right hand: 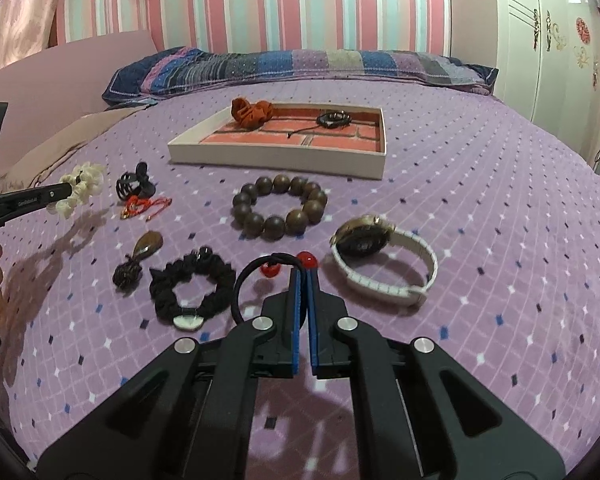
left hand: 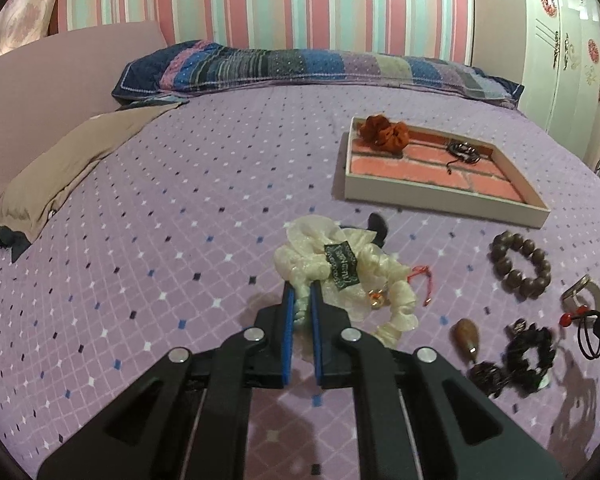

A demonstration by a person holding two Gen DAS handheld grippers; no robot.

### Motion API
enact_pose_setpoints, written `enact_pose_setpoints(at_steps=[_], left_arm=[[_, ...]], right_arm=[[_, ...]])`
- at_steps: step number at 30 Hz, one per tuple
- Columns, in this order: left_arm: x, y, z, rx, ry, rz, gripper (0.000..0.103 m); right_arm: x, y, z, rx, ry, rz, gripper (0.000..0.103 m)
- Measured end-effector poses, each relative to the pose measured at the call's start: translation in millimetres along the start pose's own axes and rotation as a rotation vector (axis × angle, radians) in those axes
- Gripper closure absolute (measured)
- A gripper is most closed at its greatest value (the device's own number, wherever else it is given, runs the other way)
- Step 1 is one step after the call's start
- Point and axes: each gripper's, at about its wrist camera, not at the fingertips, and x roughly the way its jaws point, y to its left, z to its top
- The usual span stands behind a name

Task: Organize jewelry
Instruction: 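Carry the cream scrunchie and red-bead hair tie over the tray with both tools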

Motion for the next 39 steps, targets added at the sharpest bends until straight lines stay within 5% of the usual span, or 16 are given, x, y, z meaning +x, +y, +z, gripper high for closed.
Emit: enact_pose_setpoints(at_steps=[20, 33, 39], left_arm=[[31.1, -61.5, 82.4, 0.027, -0.020, -0.062, 0.095], [120.3, -101.7, 146.5, 0.020, 0.074, -0.100, 0.095], [167.5, -118.9, 175.6, 0.098, 0.109, -0.094, 0.095]], right_arm=[[46.4, -41.4, 111.3, 0.034, -0.104, -0.043, 0.099], [132.0, -56.0, 179.1, 0.048, -0.047, -0.087, 0.099], [191.1, -63.0, 217.8, 0.024, 0.000, -0.122, 0.099]])
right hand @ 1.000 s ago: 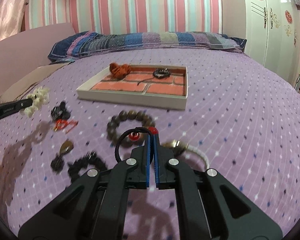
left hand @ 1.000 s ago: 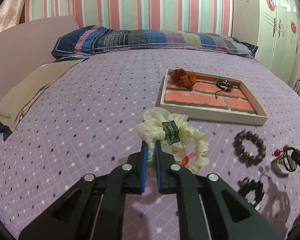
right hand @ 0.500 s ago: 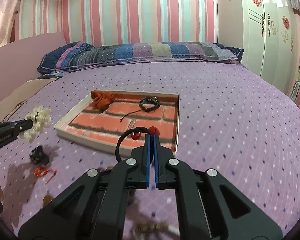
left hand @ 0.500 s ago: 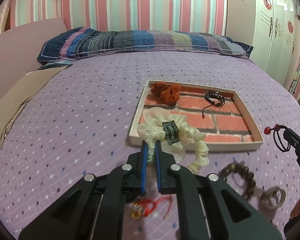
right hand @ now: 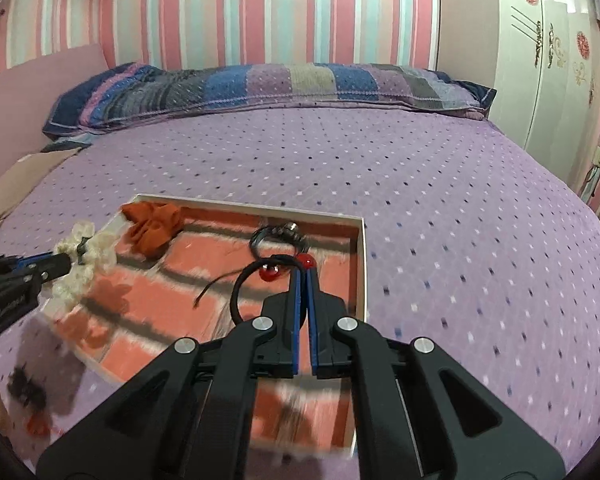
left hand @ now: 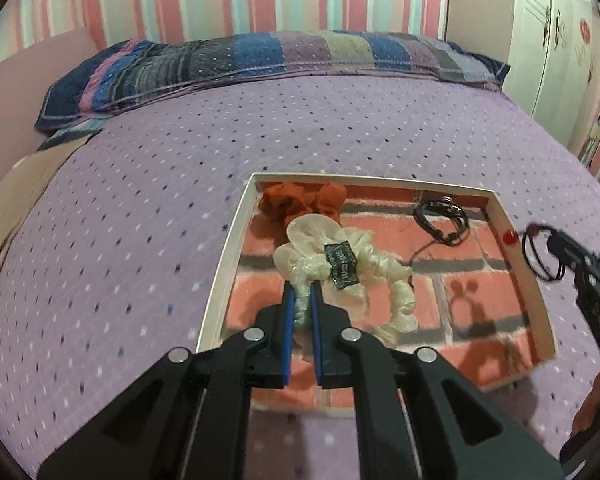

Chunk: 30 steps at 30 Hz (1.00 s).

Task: Organize jewelry
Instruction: 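Carry the cream scrunchie and red-bead hair tie over the tray with both tools, then open both tools to release the cream scrunchie and hair tie into the tray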

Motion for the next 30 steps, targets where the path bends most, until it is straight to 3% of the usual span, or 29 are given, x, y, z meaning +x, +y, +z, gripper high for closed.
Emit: enact_pose_setpoints(at_steps=[6, 16, 26, 30], left_arm=[[45.5, -5.4, 24.2, 0.037, 0.060, 0.005, 0.095], [105.0, -10.3, 41.2, 0.104, 0.169, 0.025, 0.094], [131.7, -9.1, 51.6, 0.158, 0.255, 0.018, 0.094], [137.0, -16.9, 51.5, 0.247, 0.271, 0.067, 0.091]], right_arm=[[50.3, -10.2, 30.9, 0.028, 0.059, -0.034, 0.099], [114.3, -13.7, 40.8, 0.021, 0.214, -0.028, 0.099], [146.0, -3.6, 39.3, -0.030, 0.322, -0.021, 0.099], [149.4, -5.6, 37.6, -0.025, 0.333, -0.015, 0.099]])
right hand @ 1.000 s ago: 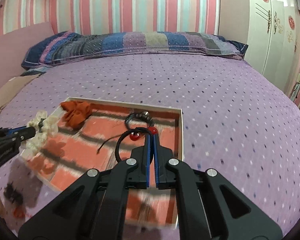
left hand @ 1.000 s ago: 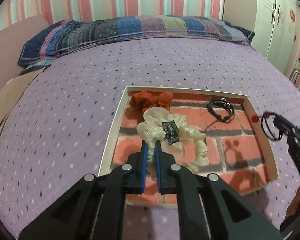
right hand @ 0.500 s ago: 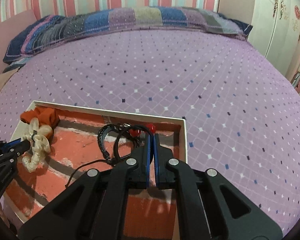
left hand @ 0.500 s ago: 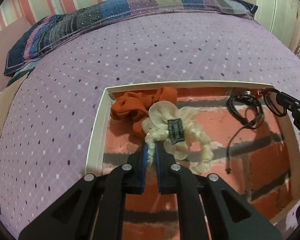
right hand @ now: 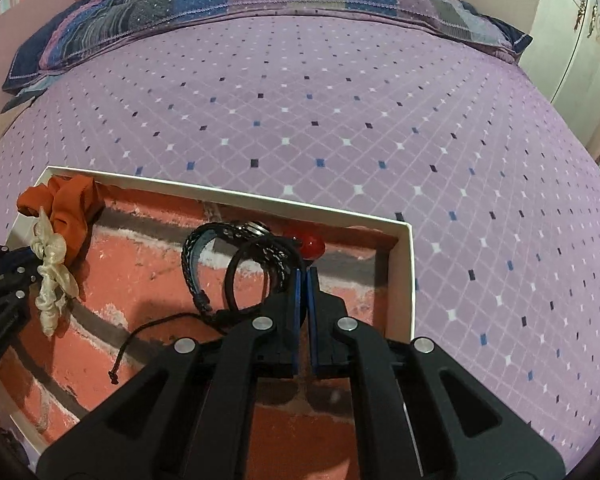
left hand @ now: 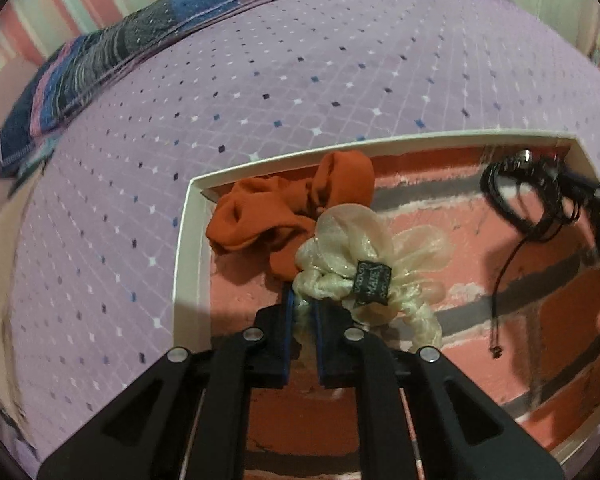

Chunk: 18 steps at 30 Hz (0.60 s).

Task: Organize jewelry
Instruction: 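Open both tools to release the cream scrunchie and hair tie into the tray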

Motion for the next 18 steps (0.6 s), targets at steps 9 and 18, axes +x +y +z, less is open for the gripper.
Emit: enact_pose_setpoints(at_steps=[9, 18], left_arm=[[1.0, 9.7, -0.5, -0.050, 0.023, -0.027, 0.090], [-42.8, 25.7, -9.1, -0.090, -0.052, -0.030, 0.056]], right_arm=[[1.1, 1.0, -3.7, -0.001, 0.024, 0.028, 0.087], [-22.2, 2.3, -12.9, -0.056, -0.023, 0.106, 0.041]])
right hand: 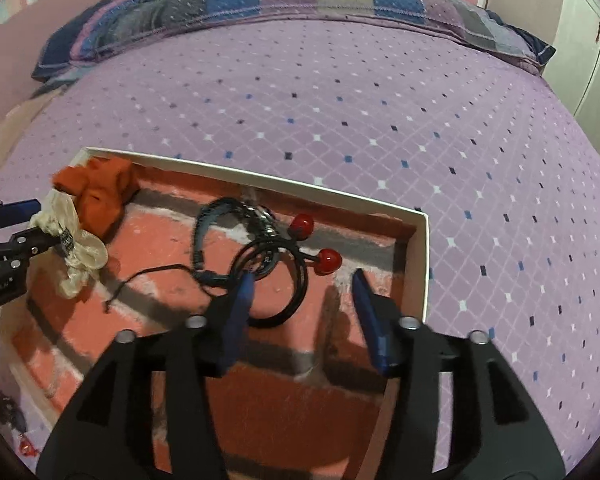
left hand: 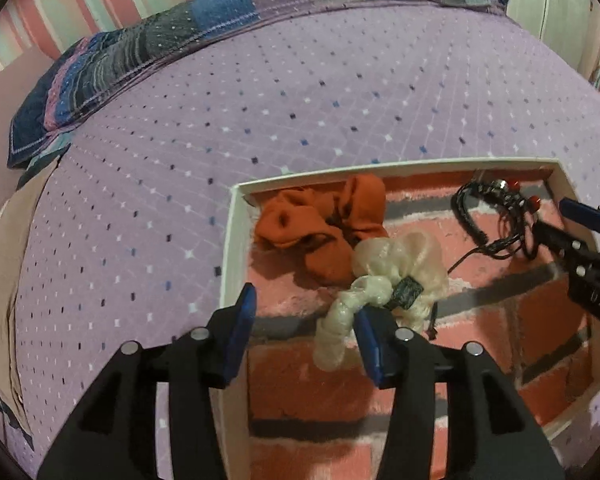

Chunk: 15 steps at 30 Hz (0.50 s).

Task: Organize jewelry
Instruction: 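Open both tools to release the cream scrunchie and hair tie into the tray, then move both open tools back toward the remaining jewelry on the bed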

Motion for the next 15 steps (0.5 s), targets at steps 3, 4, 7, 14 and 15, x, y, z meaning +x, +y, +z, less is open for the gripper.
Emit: enact_pose_setpoints(at_steps=[3, 4, 7, 14, 15], left_arm=[[-19.1, 8.4, -3.6, -0.037, -0.036, -0.021, 0.046], [-25.3, 10.1, -5.4, -0.048, -0.050, -0.023, 0.040], [-49.2, 19.2, -12.6, -0.087, -0.102, -0.040, 0.034], [-103.7, 46.7, -39.0, -0.197, -0.188, -0.115, 0.019], [-113.6, 50.7, -45.6, -0.206, -0.208, -0.114, 0.017]], right_arm=[[-18.8, -2.0, 0.7, 0.011, -0.043, 0.022, 0.029], [-27.2, -3.0, 1.0, 0.014, -0.059, 0.024, 0.026], [-48.2, -5.5, -0.1, 0.021, -0.099, 0.007, 0.015], [-90.9, -15.8, -12.4, 0.050, -0.182, -0.062, 0.004], [-95.9, -16.2, -15.6, 0.048, -0.185, -0.081, 0.004]])
